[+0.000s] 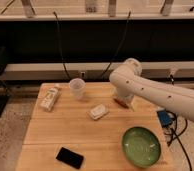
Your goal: Move the arm in a circular motion
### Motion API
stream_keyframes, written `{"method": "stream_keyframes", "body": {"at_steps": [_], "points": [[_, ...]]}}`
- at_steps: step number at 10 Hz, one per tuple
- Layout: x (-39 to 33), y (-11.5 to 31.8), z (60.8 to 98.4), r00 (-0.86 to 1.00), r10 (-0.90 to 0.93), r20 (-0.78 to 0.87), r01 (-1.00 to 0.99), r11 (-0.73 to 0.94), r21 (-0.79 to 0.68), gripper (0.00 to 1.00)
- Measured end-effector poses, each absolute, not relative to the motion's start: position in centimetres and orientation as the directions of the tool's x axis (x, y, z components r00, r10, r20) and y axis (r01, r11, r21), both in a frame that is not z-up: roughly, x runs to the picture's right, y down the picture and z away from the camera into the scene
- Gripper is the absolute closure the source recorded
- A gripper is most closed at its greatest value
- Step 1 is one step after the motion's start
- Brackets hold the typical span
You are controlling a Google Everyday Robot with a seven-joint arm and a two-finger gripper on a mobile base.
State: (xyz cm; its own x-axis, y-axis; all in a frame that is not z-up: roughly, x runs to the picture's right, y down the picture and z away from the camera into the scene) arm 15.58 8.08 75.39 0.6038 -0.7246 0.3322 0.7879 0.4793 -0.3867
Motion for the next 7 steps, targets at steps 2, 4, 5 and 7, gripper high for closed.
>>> {"method": "stream_keyframes", "body": {"at_steps": [2, 4, 5, 7], "points": [[15.69, 8.29, 75.57, 0.589, -0.733, 0.341, 0.799, 0.464, -0.383, 0.2], [15.8, 8.39, 75.72, 0.58, -0.737, 0.346, 0.805, 0.455, -0.381, 0.2], [15.79, 8.39, 75.83, 0.571, -0.742, 0.35, 0.811, 0.446, -0.378, 0.2], [15.92, 8.53, 76.04, 0.556, -0.749, 0.36, 0.822, 0.431, -0.373, 0.2]]}}
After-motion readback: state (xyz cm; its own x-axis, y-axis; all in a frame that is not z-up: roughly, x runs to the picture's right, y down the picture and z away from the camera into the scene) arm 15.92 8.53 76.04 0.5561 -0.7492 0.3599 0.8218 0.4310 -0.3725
